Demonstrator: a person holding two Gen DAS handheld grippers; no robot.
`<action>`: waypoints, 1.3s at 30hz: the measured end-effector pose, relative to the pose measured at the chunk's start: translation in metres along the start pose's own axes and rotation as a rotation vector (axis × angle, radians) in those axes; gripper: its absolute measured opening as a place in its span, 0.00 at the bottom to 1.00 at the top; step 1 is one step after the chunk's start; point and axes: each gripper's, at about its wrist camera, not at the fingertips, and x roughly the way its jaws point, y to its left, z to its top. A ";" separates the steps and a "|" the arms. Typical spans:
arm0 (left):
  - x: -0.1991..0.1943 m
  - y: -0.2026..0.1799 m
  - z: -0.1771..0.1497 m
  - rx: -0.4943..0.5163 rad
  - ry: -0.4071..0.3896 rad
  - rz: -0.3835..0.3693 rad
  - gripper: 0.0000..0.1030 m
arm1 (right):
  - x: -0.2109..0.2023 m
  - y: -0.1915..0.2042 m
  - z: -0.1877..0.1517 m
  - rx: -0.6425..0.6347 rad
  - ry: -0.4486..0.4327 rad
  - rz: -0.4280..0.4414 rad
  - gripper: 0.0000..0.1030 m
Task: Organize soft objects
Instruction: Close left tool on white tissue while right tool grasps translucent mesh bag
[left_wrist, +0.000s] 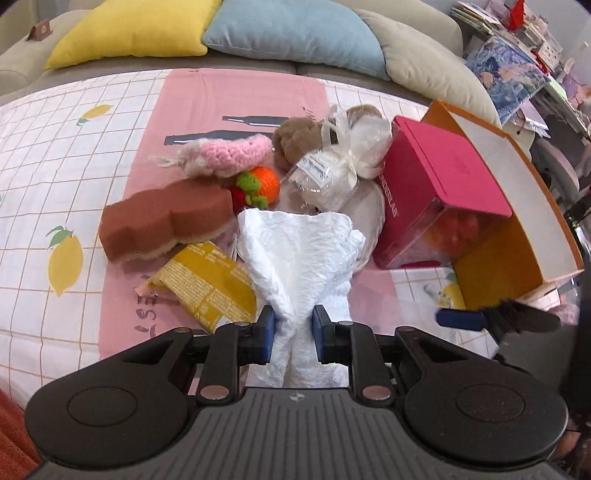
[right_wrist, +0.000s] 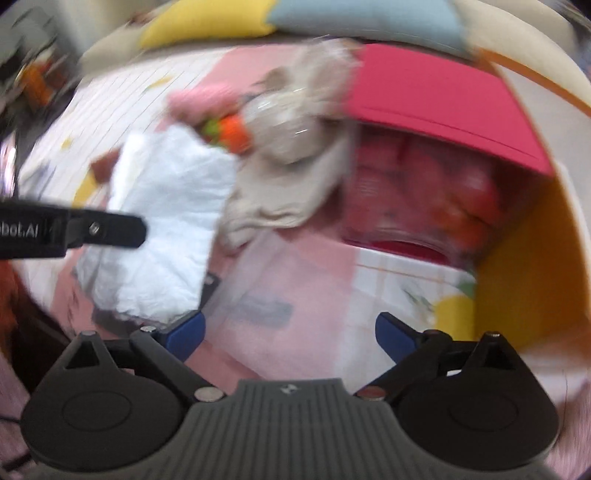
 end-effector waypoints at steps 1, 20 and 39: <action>0.002 -0.001 -0.002 0.012 -0.001 0.006 0.23 | 0.004 0.002 0.001 -0.026 0.013 0.006 0.94; 0.013 -0.003 -0.013 0.026 0.021 -0.009 0.24 | 0.031 -0.002 0.005 -0.084 0.071 -0.053 0.77; 0.000 -0.009 -0.016 0.029 -0.016 -0.015 0.24 | -0.007 0.000 0.003 -0.043 -0.023 -0.025 0.00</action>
